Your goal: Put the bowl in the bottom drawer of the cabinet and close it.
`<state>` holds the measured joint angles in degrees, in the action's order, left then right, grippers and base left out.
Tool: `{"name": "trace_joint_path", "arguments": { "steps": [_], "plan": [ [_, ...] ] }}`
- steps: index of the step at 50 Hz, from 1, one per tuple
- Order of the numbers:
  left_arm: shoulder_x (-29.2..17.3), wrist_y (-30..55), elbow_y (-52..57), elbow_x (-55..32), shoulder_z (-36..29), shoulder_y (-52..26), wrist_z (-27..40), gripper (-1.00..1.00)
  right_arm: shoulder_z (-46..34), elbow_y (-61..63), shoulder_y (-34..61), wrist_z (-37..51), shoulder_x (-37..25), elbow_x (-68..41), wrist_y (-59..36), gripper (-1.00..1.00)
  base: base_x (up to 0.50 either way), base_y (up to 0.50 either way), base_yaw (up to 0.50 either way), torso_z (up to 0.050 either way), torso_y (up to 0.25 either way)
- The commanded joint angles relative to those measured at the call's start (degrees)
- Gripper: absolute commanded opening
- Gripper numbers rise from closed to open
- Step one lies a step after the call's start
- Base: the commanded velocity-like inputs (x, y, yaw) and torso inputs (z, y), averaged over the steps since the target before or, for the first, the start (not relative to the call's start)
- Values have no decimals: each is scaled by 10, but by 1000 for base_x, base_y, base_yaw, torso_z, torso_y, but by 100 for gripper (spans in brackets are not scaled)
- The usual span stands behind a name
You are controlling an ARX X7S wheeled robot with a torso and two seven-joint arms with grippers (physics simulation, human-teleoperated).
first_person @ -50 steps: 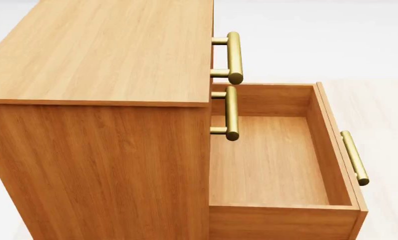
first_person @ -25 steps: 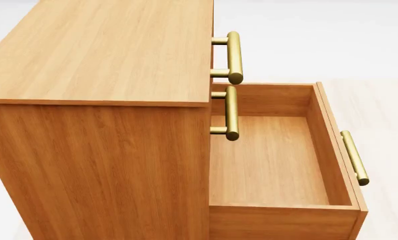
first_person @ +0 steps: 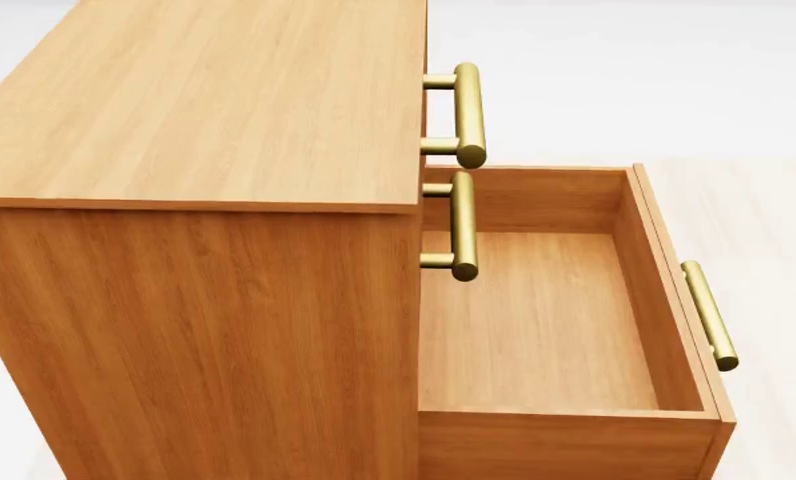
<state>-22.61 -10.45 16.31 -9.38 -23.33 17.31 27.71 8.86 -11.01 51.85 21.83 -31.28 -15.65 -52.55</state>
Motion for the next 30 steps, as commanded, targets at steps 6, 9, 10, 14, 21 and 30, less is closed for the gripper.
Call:
{"name": "trace_joint_path", "arguments": {
  "steps": [6, 9, 10, 14, 21, 30],
  "plan": [
    [-4, -1, 4, -4, -1, 2, 0, 100, -86, -47, 115, -29, 10, 23, 3, -100, 0, 0, 0, 0, 0],
    [-4, 1, 5, -4, -2, 1, 1, 100, -103, -70, 141, -37, 18, 27, 9, -100, 0, 0, 0, 0, 0],
    [-4, 1, 5, -5, -2, 1, 1, 100, -108, -75, 149, -39, 20, 28, 9, -100, 0, 0, 0, 0, 0],
    [-4, 1, 7, -3, -3, 2, 2, 100, -124, -102, 170, -49, 30, 31, 18, -100, 0, 0, 0, 0, 0],
    [-4, -2, 1, -3, -5, -1, 1, 100, -143, -146, 198, -62, 47, 35, 37, -100, 0, 0, 0, 0, 0],
    [-5, -9, -3, -5, -6, -1, -1, 100, -166, -233, 235, -81, 77, 41, 81, -100, 0, 0, 0, 0, 0]
  ]
}}
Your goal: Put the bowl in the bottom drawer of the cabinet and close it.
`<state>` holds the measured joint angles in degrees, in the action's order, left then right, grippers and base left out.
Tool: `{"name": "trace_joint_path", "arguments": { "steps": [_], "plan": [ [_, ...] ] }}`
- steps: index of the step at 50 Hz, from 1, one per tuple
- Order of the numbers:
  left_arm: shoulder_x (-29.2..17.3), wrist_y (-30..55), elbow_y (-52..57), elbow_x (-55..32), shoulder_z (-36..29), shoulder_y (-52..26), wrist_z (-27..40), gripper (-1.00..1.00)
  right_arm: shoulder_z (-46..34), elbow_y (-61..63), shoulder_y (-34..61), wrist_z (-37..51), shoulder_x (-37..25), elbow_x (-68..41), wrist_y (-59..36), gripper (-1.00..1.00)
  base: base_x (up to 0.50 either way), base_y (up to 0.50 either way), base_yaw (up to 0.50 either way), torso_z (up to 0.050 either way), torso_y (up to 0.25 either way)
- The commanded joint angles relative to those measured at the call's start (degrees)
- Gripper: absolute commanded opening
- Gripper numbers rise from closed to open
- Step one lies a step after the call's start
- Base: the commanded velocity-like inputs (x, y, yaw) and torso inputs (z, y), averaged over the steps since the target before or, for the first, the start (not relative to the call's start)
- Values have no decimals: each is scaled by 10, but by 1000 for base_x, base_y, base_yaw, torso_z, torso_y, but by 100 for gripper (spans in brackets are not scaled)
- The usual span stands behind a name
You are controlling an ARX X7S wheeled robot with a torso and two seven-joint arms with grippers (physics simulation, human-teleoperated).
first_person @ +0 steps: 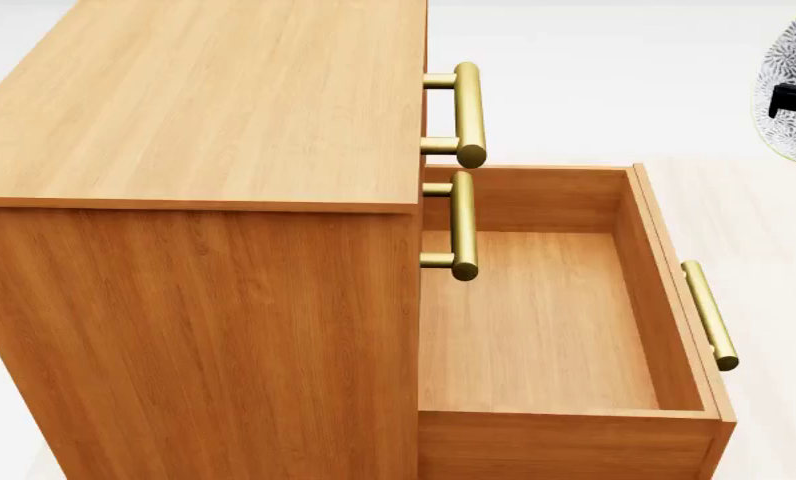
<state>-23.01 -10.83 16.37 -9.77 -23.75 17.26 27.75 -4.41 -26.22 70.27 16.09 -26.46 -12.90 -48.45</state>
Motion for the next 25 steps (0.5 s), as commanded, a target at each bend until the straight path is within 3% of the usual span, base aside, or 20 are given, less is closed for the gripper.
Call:
{"name": "trace_joint_path", "arguments": {
  "steps": [1, 11, 25],
  "plan": [
    [-1, -5, -3, -1, -2, 0, -1, 100, -35, -82, 53, -25, 31, 14, 42, -100, 0, 0, 0, 0, 10],
    [-3, -5, -4, 1, -3, -1, 1, 100, -53, -159, 93, -50, 55, 17, 72, -100, 0, 0, 0, 0, 0],
    [-3, -7, -6, 1, -5, -2, 2, 100, -87, -404, 179, -94, 102, 45, 211, -100, 0, 0, 0, 0, 1]
  ]
}}
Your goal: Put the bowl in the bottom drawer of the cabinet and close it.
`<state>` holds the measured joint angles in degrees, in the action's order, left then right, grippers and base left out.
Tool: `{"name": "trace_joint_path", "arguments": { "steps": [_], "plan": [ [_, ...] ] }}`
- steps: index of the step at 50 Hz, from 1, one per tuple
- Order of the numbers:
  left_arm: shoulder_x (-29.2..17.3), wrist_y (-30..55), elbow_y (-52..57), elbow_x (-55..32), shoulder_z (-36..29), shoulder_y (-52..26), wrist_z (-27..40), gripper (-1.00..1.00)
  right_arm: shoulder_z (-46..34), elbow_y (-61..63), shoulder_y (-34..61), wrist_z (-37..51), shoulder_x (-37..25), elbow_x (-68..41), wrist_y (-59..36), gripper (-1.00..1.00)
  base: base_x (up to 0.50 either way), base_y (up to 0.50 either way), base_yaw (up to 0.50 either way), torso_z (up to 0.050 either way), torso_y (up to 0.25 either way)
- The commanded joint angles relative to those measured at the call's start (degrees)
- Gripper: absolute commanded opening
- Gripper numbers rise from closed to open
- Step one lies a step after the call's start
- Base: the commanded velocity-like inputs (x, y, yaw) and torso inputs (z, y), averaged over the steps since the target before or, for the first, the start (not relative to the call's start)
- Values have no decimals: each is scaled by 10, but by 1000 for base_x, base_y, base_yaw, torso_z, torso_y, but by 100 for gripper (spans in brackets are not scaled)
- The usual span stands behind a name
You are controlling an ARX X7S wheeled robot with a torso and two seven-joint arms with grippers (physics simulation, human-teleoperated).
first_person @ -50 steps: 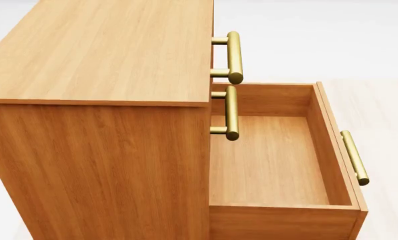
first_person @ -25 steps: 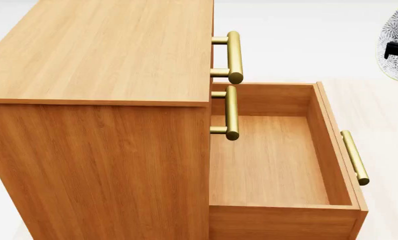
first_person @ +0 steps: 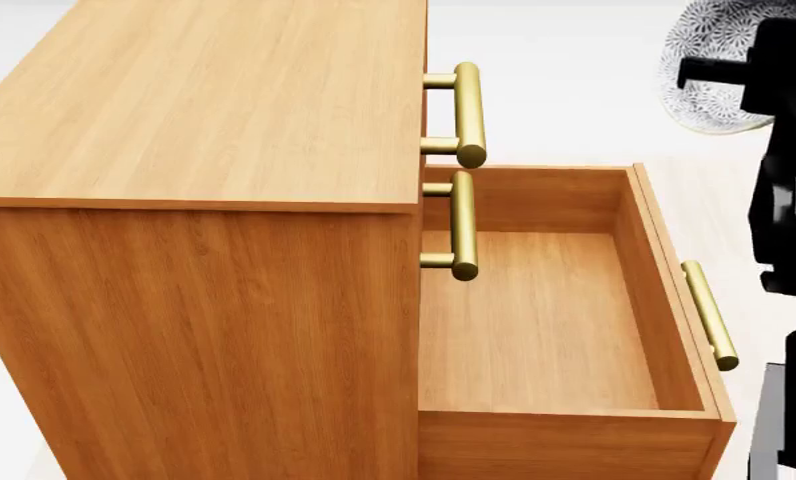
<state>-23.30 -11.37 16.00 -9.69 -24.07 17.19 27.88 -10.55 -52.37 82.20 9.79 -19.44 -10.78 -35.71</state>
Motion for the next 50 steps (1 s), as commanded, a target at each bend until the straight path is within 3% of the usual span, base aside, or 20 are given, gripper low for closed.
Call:
{"name": "trace_joint_path", "arguments": {
  "steps": [1, 8, 50],
  "plan": [
    [-1, -1, -1, 0, -2, 0, 1, 100, -26, -157, 68, -36, 35, 22, 88, -100, 0, 0, 0, 0, 0],
    [-2, -1, -1, 0, -2, -1, 2, 100, -33, -221, 87, -50, 55, 28, 125, -100, 0, 0, 0, 0, 0],
    [-6, -4, 0, -3, -7, -3, 5, 100, 14, -226, 23, -89, 89, 80, 114, -100, 0, 0, 0, 0, 0]
  ]
}}
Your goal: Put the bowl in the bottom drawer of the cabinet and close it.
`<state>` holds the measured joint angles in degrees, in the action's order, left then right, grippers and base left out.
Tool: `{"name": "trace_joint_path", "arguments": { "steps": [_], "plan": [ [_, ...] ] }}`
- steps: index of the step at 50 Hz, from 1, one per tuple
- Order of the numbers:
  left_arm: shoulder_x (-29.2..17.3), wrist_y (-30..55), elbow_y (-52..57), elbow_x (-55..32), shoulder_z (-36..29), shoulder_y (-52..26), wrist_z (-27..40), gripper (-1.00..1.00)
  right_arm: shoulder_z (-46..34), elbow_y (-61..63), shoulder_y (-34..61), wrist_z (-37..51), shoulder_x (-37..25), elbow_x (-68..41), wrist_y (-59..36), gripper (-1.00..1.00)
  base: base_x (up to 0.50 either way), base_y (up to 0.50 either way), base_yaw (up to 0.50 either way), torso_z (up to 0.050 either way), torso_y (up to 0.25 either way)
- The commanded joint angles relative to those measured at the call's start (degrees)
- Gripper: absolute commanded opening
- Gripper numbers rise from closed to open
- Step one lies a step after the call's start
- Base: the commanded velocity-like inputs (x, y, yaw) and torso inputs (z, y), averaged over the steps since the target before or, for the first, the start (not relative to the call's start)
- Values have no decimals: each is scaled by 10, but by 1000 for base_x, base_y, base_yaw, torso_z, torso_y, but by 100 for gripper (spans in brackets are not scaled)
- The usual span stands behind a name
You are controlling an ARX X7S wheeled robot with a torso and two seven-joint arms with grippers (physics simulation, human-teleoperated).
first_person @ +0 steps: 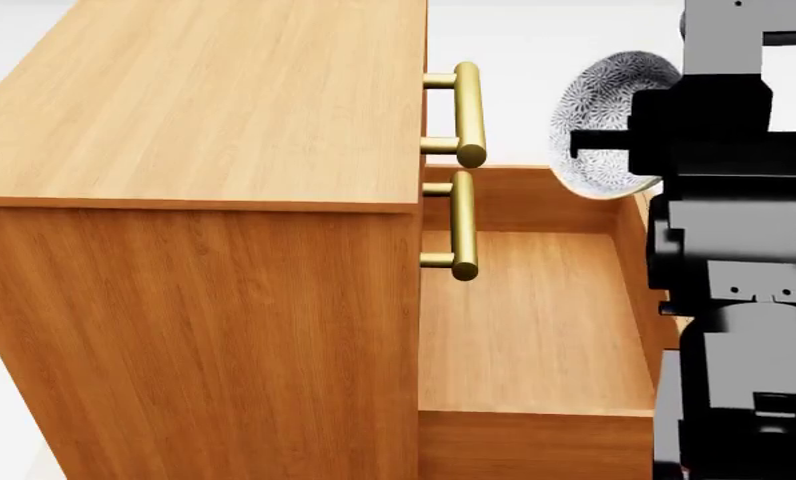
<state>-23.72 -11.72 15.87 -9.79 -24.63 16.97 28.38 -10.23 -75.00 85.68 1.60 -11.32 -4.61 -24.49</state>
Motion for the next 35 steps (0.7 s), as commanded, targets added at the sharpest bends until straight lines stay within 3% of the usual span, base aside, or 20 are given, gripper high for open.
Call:
{"name": "trace_joint_path", "arguments": {
  "steps": [1, 35],
  "plan": [
    [-1, -1, 0, -1, -1, 0, 1, 100, 11, 1, -12, -7, 9, 20, 1, -100, 0, 0, 0, 0, 0],
    [-5, 1, 5, -4, -4, -1, 4, 100, 6, 1, -47, -27, 22, 42, 11, -100, 0, 0, 0, 0, 0]
  ]
}}
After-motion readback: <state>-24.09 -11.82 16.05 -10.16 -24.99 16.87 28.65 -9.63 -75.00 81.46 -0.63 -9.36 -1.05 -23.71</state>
